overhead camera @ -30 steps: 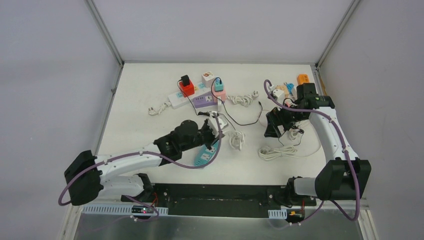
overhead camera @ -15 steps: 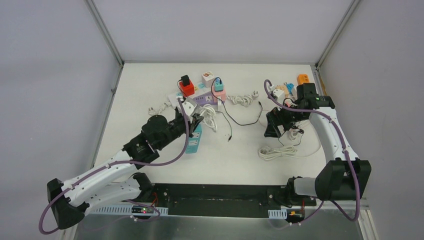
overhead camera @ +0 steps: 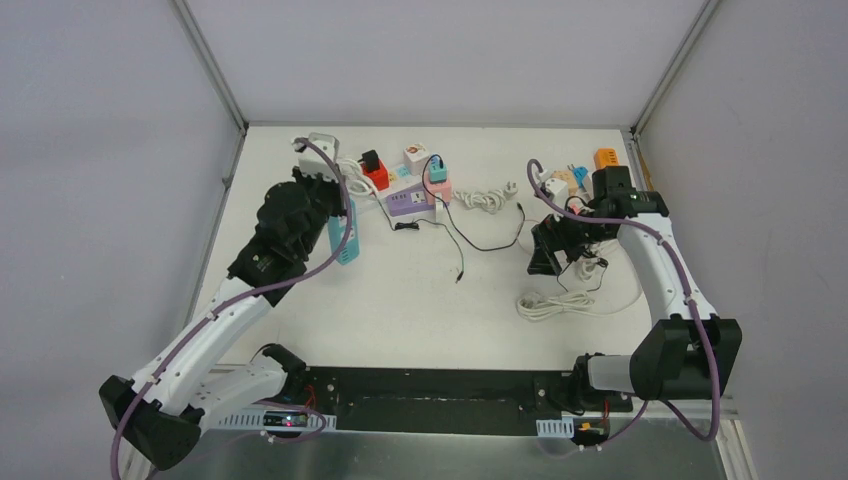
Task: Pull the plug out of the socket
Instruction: Place the socket at the center of the board, then move the socket to the center of the board.
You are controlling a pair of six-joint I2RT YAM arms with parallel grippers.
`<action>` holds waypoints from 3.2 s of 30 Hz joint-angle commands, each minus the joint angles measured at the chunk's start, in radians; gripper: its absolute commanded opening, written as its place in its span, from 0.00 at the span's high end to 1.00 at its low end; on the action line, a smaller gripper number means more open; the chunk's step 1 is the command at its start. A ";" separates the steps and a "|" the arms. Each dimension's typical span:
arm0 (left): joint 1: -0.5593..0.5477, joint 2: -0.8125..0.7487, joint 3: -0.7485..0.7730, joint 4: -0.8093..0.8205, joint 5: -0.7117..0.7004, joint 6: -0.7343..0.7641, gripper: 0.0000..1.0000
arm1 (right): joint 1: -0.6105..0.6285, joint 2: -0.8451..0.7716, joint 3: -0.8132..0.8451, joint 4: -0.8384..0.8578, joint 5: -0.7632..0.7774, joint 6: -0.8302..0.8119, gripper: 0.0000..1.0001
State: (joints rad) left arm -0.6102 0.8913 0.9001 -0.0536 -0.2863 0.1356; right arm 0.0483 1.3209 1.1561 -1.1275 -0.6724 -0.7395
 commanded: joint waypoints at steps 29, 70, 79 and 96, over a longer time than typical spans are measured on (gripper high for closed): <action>0.819 1.090 0.866 -0.347 0.497 0.091 1.00 | 0.006 0.085 0.067 -0.054 -0.069 -0.047 0.08; 0.788 0.633 0.577 -0.141 0.773 -0.483 0.40 | 0.022 -0.004 0.063 -0.094 -0.291 -0.114 0.10; 0.681 0.245 0.366 -0.242 0.879 -0.340 0.32 | 0.060 -0.065 0.008 0.008 -0.341 -0.120 0.09; 0.491 -0.076 -0.046 -0.240 0.671 -0.128 0.10 | 0.103 -0.003 0.133 0.328 -0.264 0.110 0.09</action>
State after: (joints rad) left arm -0.1184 0.8688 0.8524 -0.2905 0.4755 -0.0593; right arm 0.1318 1.2762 1.2217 -0.8978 -0.9386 -0.6868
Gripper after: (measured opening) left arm 0.902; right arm 0.917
